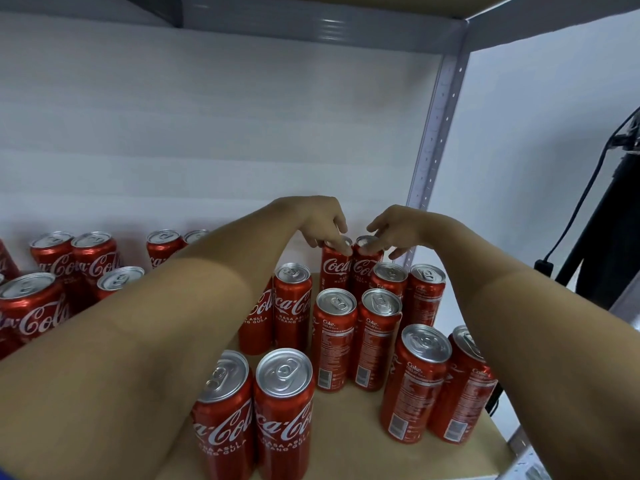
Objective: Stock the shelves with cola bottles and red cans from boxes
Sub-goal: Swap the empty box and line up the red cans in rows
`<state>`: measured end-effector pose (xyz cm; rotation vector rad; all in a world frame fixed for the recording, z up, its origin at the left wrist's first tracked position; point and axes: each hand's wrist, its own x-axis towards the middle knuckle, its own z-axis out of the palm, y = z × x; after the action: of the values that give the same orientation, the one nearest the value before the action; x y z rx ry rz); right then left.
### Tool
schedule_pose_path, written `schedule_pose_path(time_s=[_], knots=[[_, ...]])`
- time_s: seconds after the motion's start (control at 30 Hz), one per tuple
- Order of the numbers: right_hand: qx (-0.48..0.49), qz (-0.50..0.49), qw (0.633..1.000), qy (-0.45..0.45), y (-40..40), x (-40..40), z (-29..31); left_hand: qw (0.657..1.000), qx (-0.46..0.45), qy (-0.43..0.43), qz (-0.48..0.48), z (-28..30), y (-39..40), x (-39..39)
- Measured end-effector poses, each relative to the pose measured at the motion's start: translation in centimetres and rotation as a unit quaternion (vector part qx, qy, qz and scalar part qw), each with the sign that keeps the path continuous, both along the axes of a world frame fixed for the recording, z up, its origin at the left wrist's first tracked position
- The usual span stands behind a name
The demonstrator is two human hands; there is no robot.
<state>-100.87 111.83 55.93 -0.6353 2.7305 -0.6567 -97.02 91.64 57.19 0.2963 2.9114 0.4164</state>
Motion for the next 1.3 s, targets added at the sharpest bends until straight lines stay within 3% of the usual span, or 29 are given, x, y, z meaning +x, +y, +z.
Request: schedule_pose_path(time_s=[0.13,0.4,1.3], knots=[[0.056,0.002,0.998,0.040,-0.2,-0.5,-0.2,0.999,-0.029,0.032,0.019,-0.6,0.3,-0.1],[-0.023,0.030,0.999,-0.024,0.4,0.2,0.3,1.000,0.023,-0.017,-0.013,-0.2,-0.4,-0.2],[-0.002,0.060,0.998,0.007,-3.9,0.0,-0.5,1.000,-0.021,0.023,-0.003,-0.5,-3.6,0.7]])
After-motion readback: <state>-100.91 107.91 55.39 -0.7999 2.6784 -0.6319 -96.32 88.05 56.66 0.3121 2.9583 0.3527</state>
